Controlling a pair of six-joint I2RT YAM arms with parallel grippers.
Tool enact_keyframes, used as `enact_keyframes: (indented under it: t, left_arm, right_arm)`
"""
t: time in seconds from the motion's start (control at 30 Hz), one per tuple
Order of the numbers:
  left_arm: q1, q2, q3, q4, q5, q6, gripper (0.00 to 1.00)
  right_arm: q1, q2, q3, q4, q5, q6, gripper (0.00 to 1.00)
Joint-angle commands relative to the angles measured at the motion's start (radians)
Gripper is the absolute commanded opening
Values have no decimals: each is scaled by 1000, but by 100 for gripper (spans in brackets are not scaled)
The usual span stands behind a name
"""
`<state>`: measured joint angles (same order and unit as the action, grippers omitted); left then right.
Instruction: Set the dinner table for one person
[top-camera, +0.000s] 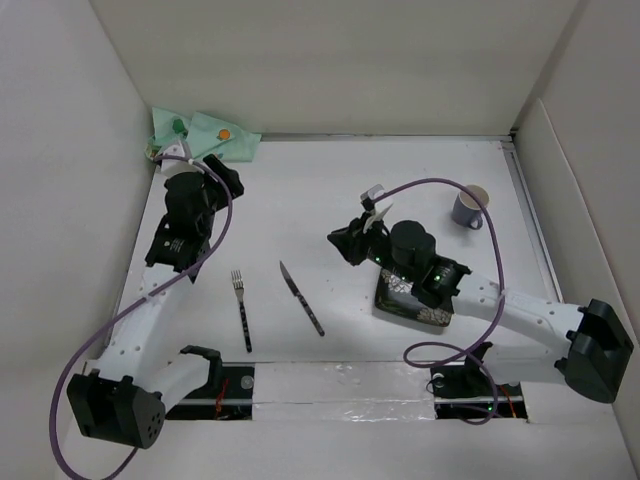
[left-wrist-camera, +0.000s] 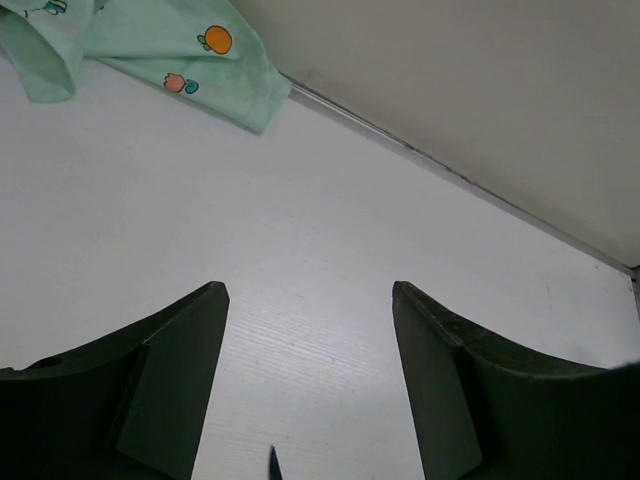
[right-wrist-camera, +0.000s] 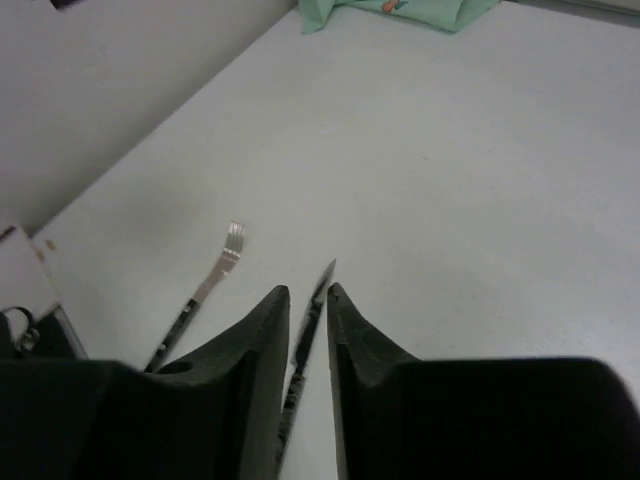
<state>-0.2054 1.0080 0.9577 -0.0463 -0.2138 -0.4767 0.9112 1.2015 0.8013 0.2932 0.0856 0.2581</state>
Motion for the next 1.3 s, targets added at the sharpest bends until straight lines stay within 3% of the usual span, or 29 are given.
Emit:
enact_keyframes:
  t: [0.0, 0.07, 0.1, 0.13, 0.23, 0.37, 0.4, 0.43, 0.53, 0.57, 0.63, 0.67, 0.73, 0.97, 1.27]
  left_arm:
    - [4, 38, 16, 126, 2, -71, 62]
    - [4, 96, -7, 212, -45, -88, 46]
    - [4, 124, -1, 221, -74, -100, 35]
    - [4, 159, 30, 220, -105, -106, 16]
    - [4, 332, 145, 197, -197, -108, 0]
    - [20, 603, 349, 79, -291, -89, 4]
    - [30, 642, 392, 65, -265, -88, 12]
    - [43, 679, 458, 56, -245, -86, 27]
    - [115, 809, 568, 49, -130, -103, 47]
    - [136, 875, 596, 10, -86, -114, 47]
    - [172, 943, 700, -18, -72, -111, 48]
    - [172, 1019, 738, -64, -79, -108, 48]
    - [184, 1092, 846, -93, -82, -82, 48]
    - [193, 1375, 1107, -179, -76, -53, 54]
    - [213, 1541, 1368, -248, 34, -112, 58]
  right_arm:
    - [6, -66, -5, 63, 17, 4, 14]
    - [6, -86, -20, 73, 23, 1, 0]
    - [6, -86, -27, 93, 29, 9, 0]
    - [6, -89, -31, 89, 25, 12, 0]
    - [6, -86, -25, 70, 22, 21, 0]
    - [-3, -72, -21, 60, 34, 23, 0]
    - [-12, -65, -14, 46, 32, 24, 0]
    - [-12, -65, -11, 38, 32, 26, 0]
    - [-12, -50, -14, 52, 46, 32, 3]
    - [-12, -48, -16, 52, 45, 33, 19]
    - [-21, -40, -11, 47, 42, 33, 34]
    - [-21, -39, -11, 44, 42, 32, 48]
    - [-21, -34, -16, 61, 31, 33, 56]
    - [-32, 23, 2, 67, -24, 23, 58]
    - [-41, 87, 27, 61, -50, 15, 58]
